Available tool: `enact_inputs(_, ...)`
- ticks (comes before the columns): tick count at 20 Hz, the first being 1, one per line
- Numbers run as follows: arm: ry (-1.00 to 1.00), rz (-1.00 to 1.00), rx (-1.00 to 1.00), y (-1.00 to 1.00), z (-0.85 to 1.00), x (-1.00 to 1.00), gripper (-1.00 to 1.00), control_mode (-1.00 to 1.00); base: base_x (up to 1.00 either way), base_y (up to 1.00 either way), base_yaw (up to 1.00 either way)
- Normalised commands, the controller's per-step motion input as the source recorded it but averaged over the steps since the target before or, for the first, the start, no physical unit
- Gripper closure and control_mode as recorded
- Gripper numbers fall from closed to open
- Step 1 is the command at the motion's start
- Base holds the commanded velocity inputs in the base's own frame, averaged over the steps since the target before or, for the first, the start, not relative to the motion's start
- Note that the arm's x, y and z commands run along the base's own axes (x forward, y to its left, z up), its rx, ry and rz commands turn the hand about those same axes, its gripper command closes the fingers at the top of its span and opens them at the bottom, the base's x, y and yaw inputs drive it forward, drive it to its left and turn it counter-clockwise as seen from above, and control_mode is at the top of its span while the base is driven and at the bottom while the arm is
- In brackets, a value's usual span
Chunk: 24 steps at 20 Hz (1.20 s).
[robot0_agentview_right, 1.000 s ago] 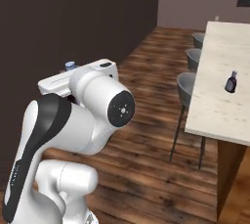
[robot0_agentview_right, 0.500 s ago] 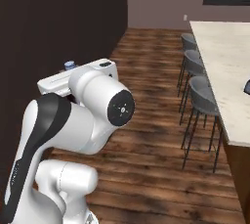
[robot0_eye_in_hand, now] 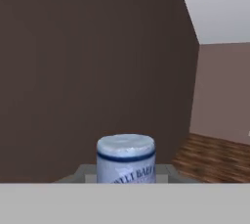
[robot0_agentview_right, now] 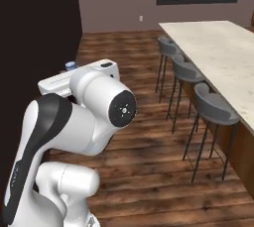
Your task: The dining table condiment station is running low on condiment bottle. Refill the condiment station by opening the cabinet and taking the condiment bottle from the cabinet and placing it on the dining table.
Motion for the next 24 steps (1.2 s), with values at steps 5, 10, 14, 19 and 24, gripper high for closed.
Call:
enact_inputs(5,0.00,0.00,0.00,0.00,0.00,0.00,1.00,1.00,1.00,1.00,-0.46)
enact_inputs(10,0.00,0.00,0.00,0.00,0.00,0.00,1.00,1.00,1.00,1.00,-0.46)
enact_inputs(14,0.00,0.00,0.00,0.00,0.00,0.00,1.00,1.00,1.00,1.00,-0.47)
enact_inputs(19,0.00,0.00,0.00,0.00,0.00,0.00,1.00,1.00,1.00,0.94,-0.47)
enact_inputs(24,0.00,0.00,0.00,0.00,0.00,0.00,1.00,1.00,1.00,0.90,-0.52)
